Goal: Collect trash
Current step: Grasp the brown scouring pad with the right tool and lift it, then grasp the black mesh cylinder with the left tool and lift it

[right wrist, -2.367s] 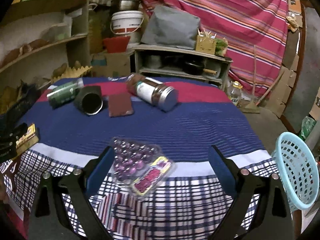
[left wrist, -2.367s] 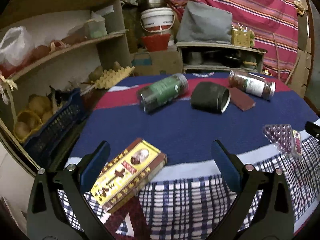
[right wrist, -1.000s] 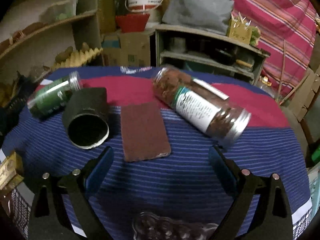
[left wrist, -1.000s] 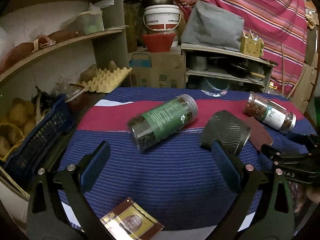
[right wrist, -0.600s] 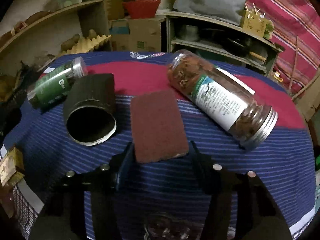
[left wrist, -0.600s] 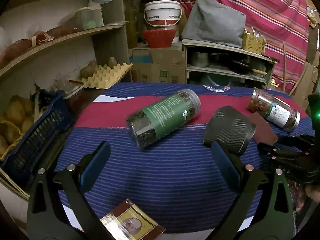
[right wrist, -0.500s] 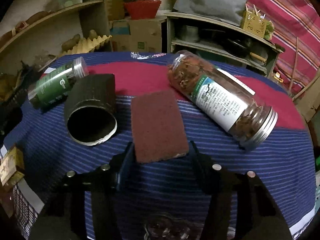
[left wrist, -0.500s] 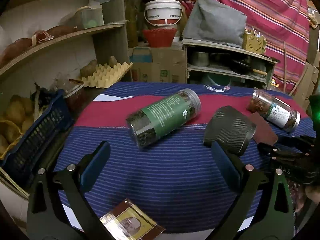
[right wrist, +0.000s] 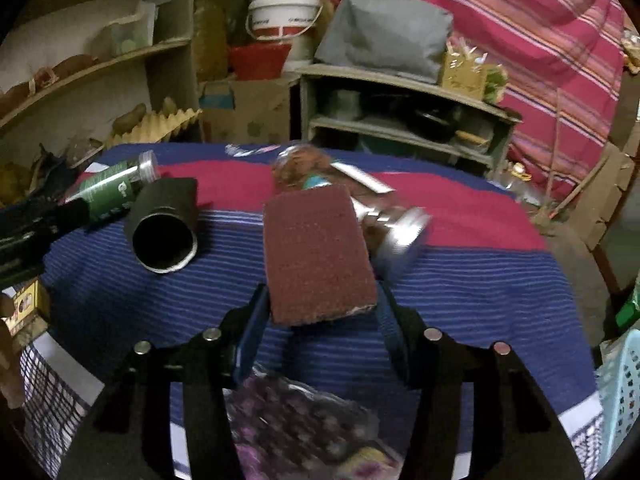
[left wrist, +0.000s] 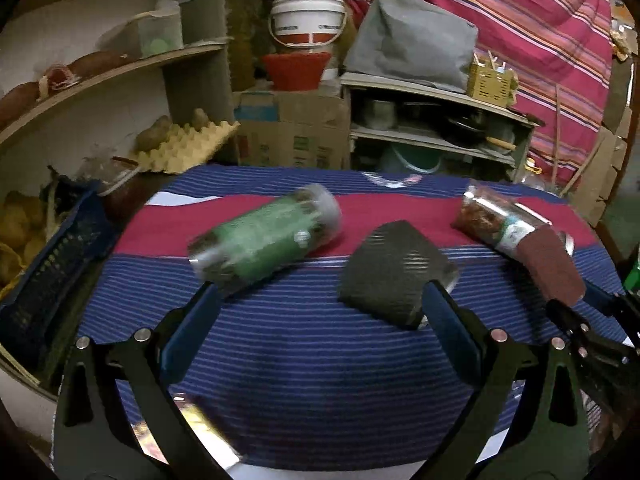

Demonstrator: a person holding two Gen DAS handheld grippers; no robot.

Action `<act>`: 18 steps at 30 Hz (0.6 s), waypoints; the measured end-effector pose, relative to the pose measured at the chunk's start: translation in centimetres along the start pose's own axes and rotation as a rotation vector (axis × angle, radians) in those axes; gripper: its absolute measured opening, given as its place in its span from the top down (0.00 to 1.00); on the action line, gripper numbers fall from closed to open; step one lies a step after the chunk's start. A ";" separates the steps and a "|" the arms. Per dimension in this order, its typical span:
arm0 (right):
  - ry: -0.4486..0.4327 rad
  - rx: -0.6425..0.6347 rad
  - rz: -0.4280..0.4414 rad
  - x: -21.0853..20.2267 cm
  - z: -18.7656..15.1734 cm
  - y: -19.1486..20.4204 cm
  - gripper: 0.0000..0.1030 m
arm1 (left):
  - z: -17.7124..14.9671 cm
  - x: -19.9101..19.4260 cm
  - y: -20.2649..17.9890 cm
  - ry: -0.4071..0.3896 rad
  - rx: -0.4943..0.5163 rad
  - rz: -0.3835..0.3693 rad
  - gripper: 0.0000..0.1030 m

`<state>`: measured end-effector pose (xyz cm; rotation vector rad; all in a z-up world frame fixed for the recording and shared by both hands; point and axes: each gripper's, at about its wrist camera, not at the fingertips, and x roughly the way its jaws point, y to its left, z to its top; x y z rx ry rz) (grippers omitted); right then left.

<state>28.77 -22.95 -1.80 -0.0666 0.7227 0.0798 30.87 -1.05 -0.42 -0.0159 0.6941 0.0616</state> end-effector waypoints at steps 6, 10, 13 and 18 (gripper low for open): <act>-0.021 0.022 -0.028 -1.2 -0.3 -2.5 0.48 | 0.9 1.3 -3.7 0.009 0.001 0.020 0.05; -0.027 0.059 -0.028 -1.3 -0.6 -3.9 0.48 | 1.3 3.4 -5.4 0.054 -0.004 0.026 0.05; -0.029 0.073 -0.025 -1.2 -0.9 -4.4 0.48 | 1.3 4.7 -6.3 0.071 0.003 0.041 0.05; -0.028 0.091 -0.020 -1.1 -1.4 -5.0 0.48 | 1.1 6.4 -7.2 0.091 0.024 0.064 0.06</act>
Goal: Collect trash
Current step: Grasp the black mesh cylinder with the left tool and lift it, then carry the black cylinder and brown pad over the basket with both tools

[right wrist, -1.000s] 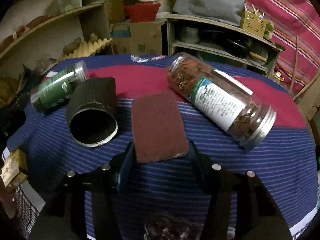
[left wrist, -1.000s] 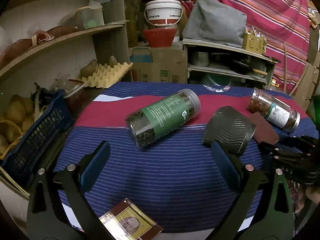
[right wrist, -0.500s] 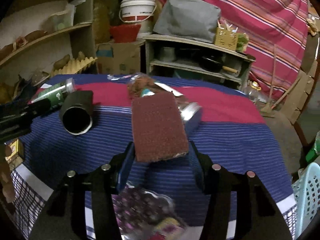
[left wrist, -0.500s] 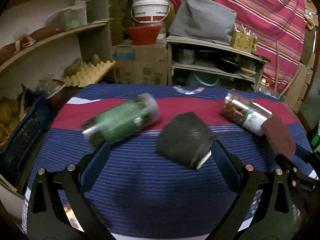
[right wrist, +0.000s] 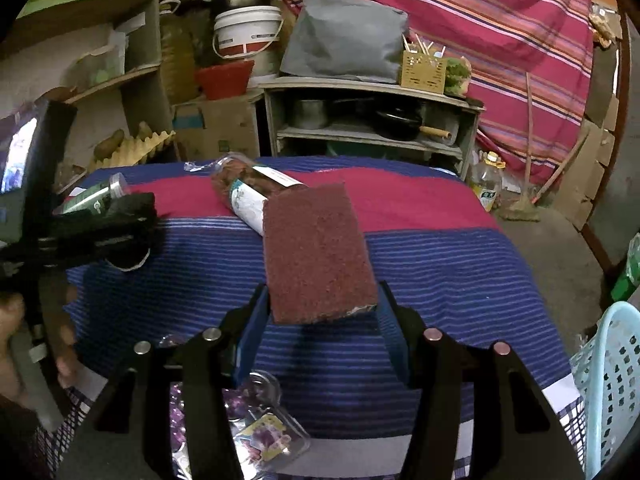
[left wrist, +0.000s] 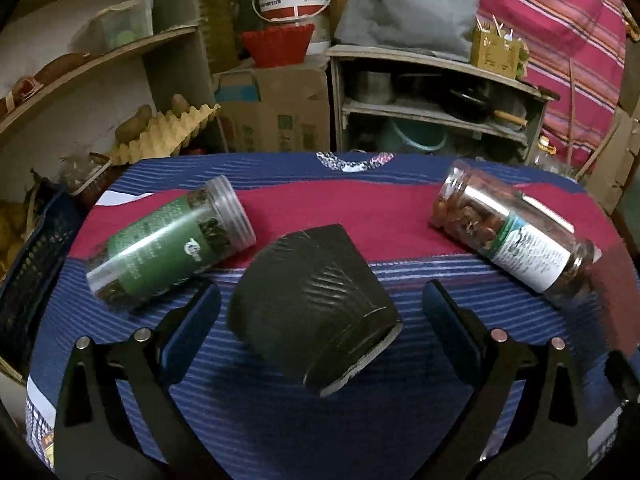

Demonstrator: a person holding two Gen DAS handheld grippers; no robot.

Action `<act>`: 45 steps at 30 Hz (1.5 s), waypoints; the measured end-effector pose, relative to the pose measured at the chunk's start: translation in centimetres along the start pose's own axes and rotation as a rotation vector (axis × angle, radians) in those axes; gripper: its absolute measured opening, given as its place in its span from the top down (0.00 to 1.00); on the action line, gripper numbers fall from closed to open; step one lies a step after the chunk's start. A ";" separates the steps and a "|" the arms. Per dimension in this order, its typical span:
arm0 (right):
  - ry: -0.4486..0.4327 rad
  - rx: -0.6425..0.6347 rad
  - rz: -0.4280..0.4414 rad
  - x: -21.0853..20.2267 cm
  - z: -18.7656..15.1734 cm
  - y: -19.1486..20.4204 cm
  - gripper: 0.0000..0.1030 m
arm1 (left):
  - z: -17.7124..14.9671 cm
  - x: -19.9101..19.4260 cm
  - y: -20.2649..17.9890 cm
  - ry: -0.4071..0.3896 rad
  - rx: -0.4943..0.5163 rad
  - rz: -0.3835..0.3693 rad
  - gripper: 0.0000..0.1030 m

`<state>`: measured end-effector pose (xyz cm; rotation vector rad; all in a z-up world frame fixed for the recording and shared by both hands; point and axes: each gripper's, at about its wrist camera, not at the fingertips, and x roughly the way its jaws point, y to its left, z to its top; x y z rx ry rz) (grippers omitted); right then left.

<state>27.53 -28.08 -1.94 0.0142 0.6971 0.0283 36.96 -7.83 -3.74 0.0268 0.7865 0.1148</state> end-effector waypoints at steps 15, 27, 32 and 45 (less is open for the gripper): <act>0.001 0.011 0.006 0.1 -0.1 -0.6 0.48 | -0.4 1.5 1.4 0.049 -0.038 -0.018 0.20; -0.022 0.018 0.007 -1.7 0.2 -0.5 0.48 | -1.4 -2.7 2.3 0.004 -0.003 -0.074 0.34; -0.042 0.013 0.003 -3.6 0.0 -0.9 0.48 | -2.4 -5.9 1.8 -0.025 0.017 -0.093 0.34; -0.087 0.077 -0.050 -10.2 -1.9 -7.7 0.48 | -3.8 -14.4 -5.4 -0.142 0.110 -0.177 0.34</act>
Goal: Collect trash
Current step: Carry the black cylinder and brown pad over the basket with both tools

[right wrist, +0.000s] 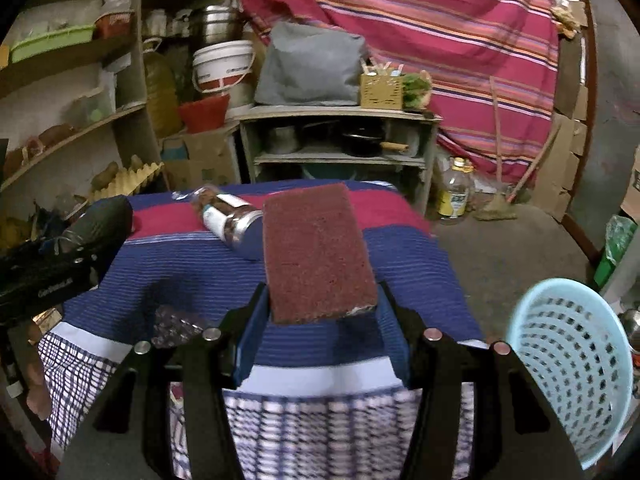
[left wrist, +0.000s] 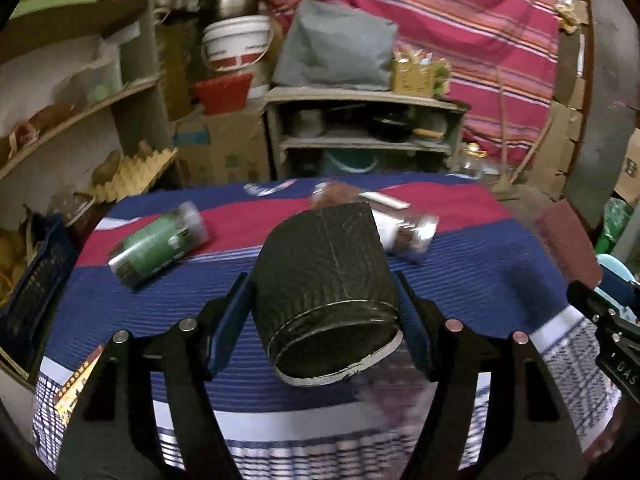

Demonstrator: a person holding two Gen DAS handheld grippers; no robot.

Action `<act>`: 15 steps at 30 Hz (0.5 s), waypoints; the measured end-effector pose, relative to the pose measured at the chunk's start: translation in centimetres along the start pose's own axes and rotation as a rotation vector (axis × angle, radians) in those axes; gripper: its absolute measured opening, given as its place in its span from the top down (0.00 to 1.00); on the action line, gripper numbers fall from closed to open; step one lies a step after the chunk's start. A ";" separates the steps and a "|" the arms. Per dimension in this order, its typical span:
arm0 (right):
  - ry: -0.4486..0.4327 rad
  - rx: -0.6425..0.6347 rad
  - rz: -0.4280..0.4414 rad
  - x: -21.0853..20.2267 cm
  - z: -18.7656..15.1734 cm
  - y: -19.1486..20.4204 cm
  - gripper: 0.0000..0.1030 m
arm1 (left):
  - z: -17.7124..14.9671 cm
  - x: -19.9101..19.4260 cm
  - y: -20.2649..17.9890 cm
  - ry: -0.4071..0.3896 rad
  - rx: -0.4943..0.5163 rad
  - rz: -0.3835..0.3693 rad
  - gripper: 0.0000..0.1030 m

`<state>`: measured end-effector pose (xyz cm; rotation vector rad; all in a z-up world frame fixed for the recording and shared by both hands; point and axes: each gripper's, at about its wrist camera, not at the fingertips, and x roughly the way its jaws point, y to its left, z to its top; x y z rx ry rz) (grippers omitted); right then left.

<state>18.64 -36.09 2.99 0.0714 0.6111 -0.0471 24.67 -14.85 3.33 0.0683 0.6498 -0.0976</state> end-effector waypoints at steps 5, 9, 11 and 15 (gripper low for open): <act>-0.022 0.023 -0.062 -2.9 -0.5 -4.4 0.48 | 0.3 -1.8 -5.4 -0.043 0.049 -0.059 0.34; -0.033 0.047 -0.126 -5.0 -1.1 -8.2 0.48 | 0.5 -2.5 -10.3 -0.065 0.087 -0.121 0.34; -0.036 0.061 -0.157 -5.7 -1.2 -10.2 0.48 | 0.4 -2.7 -12.7 -0.070 0.103 -0.160 0.34; -0.042 0.096 -0.223 -7.1 -1.9 -14.6 0.48 | -0.3 -3.0 -17.4 -0.079 0.148 -0.223 0.34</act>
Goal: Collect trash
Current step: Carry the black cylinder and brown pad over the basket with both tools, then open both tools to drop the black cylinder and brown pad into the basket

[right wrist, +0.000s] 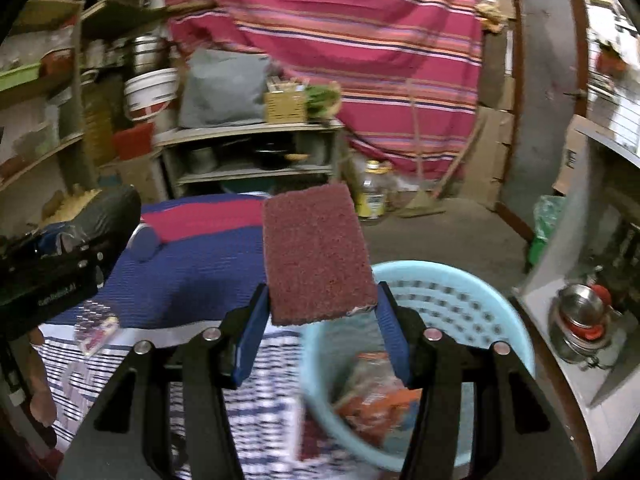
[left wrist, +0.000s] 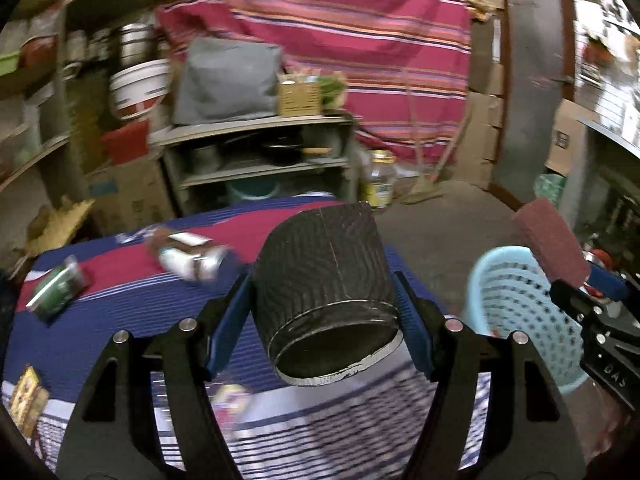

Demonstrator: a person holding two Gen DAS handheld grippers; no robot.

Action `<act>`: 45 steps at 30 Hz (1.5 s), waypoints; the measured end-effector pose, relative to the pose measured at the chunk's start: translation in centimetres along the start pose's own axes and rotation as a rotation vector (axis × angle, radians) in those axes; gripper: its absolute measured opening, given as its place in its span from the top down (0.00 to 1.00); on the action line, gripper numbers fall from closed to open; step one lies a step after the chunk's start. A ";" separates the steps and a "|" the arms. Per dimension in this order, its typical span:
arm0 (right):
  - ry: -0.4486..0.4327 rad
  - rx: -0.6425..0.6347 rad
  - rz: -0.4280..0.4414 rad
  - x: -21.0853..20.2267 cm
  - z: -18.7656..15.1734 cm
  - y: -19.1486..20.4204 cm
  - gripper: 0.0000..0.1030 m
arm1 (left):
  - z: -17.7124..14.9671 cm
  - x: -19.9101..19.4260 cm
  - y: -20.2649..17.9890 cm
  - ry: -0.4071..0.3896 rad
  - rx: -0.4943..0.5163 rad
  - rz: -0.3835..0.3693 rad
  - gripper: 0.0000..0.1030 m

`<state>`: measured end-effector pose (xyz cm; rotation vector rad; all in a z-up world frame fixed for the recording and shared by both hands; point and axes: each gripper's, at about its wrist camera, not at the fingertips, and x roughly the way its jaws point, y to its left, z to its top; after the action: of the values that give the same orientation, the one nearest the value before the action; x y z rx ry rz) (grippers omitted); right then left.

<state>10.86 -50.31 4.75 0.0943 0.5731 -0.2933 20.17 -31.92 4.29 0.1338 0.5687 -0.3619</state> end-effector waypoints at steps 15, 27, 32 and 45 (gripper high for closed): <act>0.067 0.106 -0.128 1.5 -3.6 -10.7 0.48 | -1.4 4.5 -14.7 0.034 0.165 -0.263 0.33; 0.095 0.132 -0.129 2.8 -4.5 -11.1 0.48 | -0.2 3.0 -13.5 -0.018 0.136 -0.217 0.07; 0.111 0.129 -0.105 3.9 -4.6 -9.6 0.48 | 0.1 1.4 -10.7 -0.058 0.118 -0.153 0.05; 0.096 0.145 -0.153 4.4 -4.6 -6.9 0.08 | -1.0 -3.3 -3.2 -0.117 0.091 0.001 0.05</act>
<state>9.89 -57.20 -1.55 0.2065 0.6557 -0.4808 15.87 -33.71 5.22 0.1995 0.4368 -0.3918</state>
